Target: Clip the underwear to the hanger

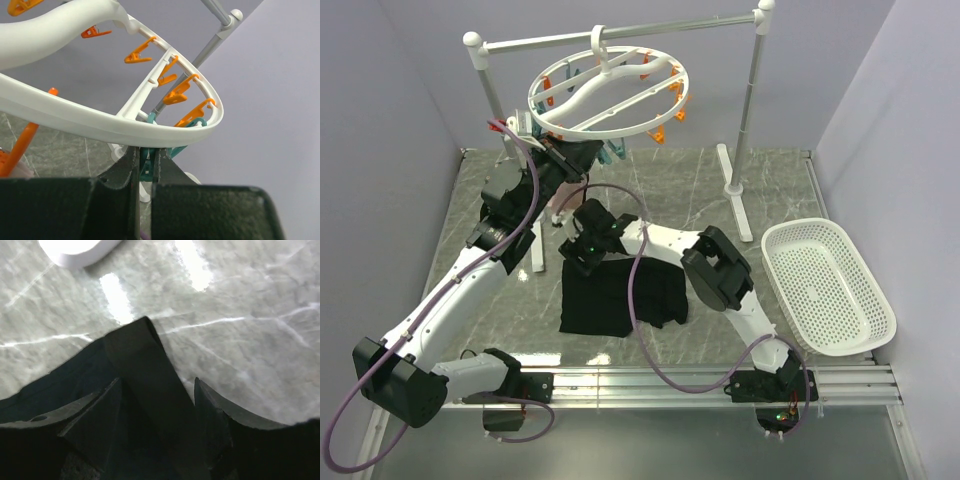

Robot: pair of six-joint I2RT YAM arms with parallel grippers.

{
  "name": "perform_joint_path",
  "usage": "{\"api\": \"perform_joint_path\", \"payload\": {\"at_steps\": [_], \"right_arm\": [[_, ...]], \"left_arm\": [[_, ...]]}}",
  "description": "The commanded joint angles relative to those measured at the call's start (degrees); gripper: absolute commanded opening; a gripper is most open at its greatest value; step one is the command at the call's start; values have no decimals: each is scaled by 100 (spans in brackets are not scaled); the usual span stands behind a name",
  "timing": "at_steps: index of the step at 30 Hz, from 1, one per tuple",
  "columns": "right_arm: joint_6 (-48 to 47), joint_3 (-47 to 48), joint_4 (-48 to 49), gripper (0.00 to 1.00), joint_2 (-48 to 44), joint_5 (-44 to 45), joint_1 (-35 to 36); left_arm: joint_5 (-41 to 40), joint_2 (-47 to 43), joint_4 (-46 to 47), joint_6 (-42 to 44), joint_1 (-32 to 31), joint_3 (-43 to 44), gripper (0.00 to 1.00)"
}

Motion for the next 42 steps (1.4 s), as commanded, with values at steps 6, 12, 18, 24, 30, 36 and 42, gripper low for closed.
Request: {"api": "perform_joint_path", "payload": {"at_steps": [6,12,18,24,30,36,42], "right_arm": [[-284,107,-646,61,194,-198,45],[164,-376,-744,57,-157,-419,168],[78,-861,-278,60,-685,-129,239],[-503,-632,-392,62,-703,179,213],[-679,-623,-375,62,-711,328,160],[-863,-545,-558,64,-703,320,89],[-934,-720,-647,69,-527,539,133]], "left_arm": [[-133,-98,273,-88,75,-42,0],[-107,-89,247,-61,84,-24,0],[-55,-80,273,-70,84,-33,0],[-28,-62,290,-105,84,-24,0],[-37,-71,247,-61,93,-24,0],[-19,-54,273,-70,102,-24,0],[-45,-53,290,-52,101,-6,0]]}}
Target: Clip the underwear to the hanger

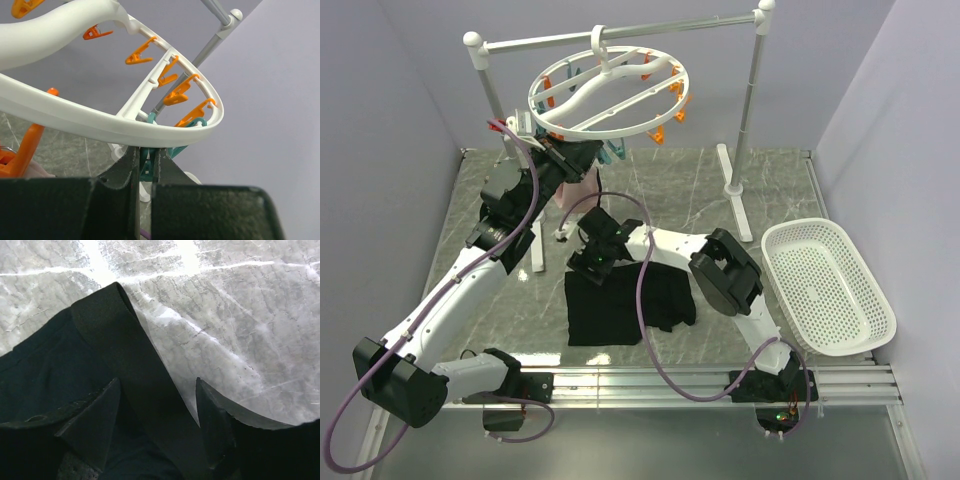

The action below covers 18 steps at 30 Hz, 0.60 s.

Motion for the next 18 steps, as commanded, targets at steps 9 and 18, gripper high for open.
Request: {"api": "perform_joint_path", "payload": {"at_steps": [9,18], "right_arm": [[-233,-130,-583,63,378,120,99],[-233,-69,-935,22,563,-733,81]], "left_arm": [[-83,-45,341,-61,69,2,0],[-100,-27,332,-61,78,2,0]]}}
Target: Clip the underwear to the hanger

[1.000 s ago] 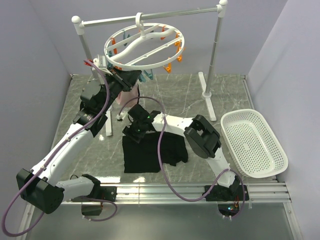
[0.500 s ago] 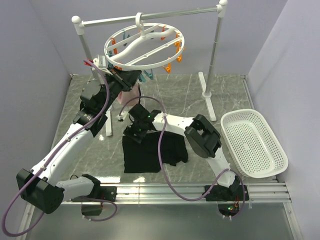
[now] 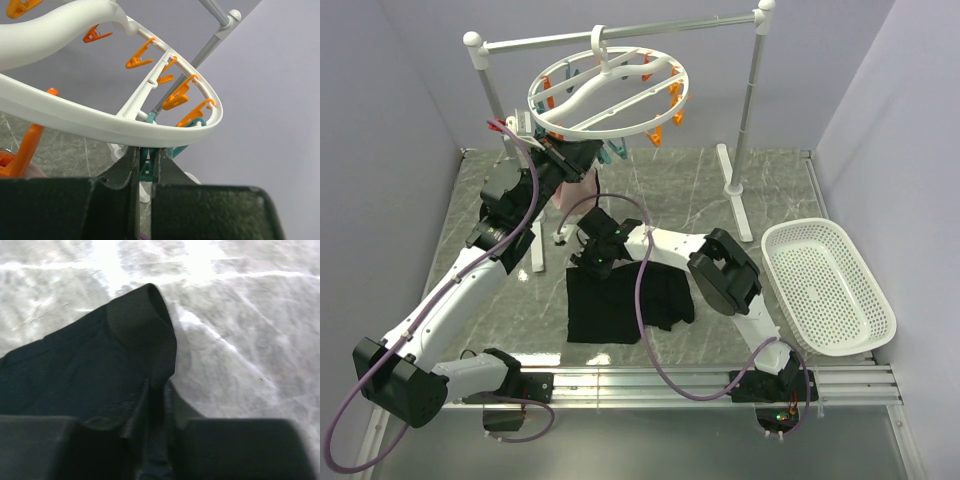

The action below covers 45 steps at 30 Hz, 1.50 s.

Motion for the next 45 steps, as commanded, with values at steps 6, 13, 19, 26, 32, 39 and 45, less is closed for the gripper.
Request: {"api": "perform_joint_path", "payload": {"at_steps": [6,13,19,26,32,39,45], "right_arm": [[152,-365,-497,0,-6,-255,20],[416,-1461,372,0,-1553,228,11],[-93,-2595,1032,0,-2784,887,11],[-1102,-3344,1814,0,-3787,1503,11],[-2007,-3968,2772,0,-4770,1197,-41],[-2616,-3891,3125,0,-5053,652,-234],[-2783,-2978,2363,0,-4851,-227,-533]], "left_arm": [[-94,-18,284,-70,99,3,0],[3,-62,205,-61,152,-6,0],[275,-133,179,-114,231,-103,0],[513,-212,205,-61,293,-252,0],[960,-203,205,0,389,-297,0],[1567,-168,161,114,495,-296,0],[2208,-98,143,229,644,-174,0]]}}
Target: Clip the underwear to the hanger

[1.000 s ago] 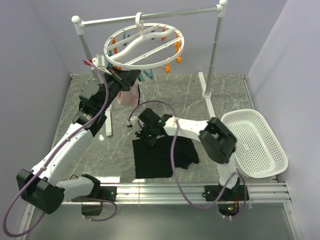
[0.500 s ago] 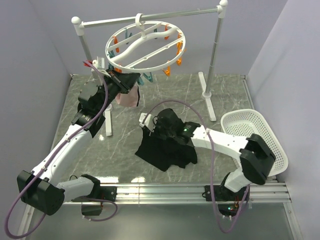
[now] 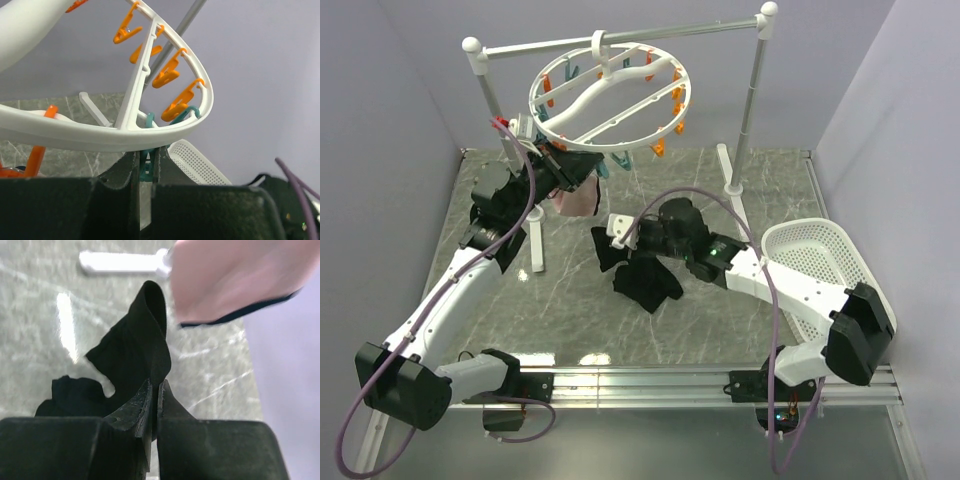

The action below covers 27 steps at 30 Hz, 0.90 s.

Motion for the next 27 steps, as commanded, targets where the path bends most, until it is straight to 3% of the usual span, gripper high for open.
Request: {"api": "perform_joint_path", "payload": {"at_steps": [1,9,27], "right_arm": [[-259,851,-305,0,45,-732,-173],[-57,2046,-1054,0,581,-1208,-366],[611,3058,-1344,0,1056,-1445,-736]], "left_arm": [[637,16,73,133,111,141,0],[1121,139,47,98,296,212,0],[1447,271,91,124,375,291,0]]}}
